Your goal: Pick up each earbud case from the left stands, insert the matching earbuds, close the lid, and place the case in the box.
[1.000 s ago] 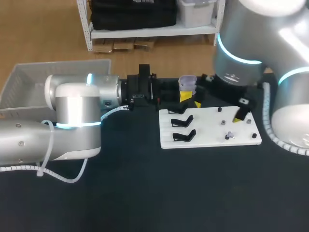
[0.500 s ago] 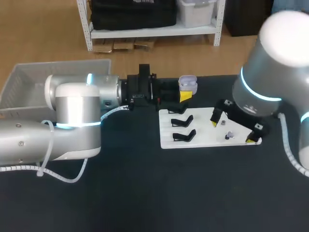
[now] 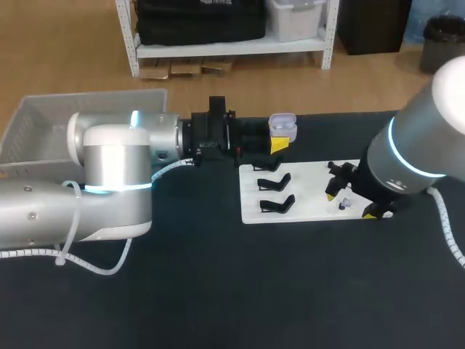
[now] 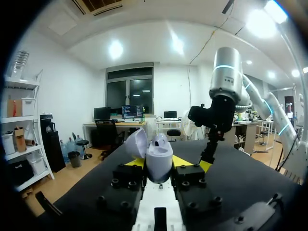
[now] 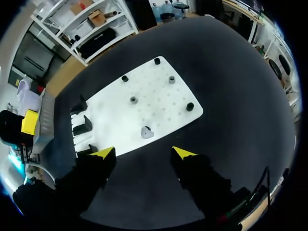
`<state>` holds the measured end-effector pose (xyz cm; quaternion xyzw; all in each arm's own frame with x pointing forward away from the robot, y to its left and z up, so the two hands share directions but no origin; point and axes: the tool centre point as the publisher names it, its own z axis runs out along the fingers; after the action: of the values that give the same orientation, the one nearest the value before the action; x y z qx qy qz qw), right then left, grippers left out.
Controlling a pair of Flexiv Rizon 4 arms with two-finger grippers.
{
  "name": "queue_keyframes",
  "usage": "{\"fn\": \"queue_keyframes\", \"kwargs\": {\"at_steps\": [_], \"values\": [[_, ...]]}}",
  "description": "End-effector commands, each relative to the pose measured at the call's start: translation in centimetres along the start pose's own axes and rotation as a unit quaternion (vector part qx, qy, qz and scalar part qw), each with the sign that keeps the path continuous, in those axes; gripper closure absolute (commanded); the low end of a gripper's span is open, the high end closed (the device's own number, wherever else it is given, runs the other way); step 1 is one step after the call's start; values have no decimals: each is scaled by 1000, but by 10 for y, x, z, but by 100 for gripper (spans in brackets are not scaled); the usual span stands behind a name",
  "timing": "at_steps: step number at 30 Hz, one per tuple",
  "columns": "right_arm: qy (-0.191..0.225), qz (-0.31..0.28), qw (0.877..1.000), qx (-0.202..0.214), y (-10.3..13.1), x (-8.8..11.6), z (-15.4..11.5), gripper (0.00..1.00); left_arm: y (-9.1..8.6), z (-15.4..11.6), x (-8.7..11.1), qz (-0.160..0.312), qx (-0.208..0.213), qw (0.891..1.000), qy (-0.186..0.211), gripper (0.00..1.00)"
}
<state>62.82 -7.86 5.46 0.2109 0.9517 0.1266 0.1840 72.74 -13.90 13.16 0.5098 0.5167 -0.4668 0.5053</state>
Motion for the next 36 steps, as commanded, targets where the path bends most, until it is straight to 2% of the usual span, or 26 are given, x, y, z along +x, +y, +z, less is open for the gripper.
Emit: {"fn": "queue_keyframes", "kwargs": {"at_steps": [1,7,10,14,36], "values": [[1,-1,1000,-13,0,0,14,38,-2,0,1,2,-4,1000,-3,100],[10,-8,1000,-15,0,0,22,42,-2,0,1,2,-4,1000,-3,100],[11,-11,1000,-16,-1,-2,25,50,-2,0,1,2,-4,1000,-3,100],[17,-21,999,-17,-2,-5,28,55,-2,0,1,2,-4,1000,-3,100],[24,-42,999,-19,-3,-16,42,60,-2,0,1,2,-4,1000,-3,100]]}}
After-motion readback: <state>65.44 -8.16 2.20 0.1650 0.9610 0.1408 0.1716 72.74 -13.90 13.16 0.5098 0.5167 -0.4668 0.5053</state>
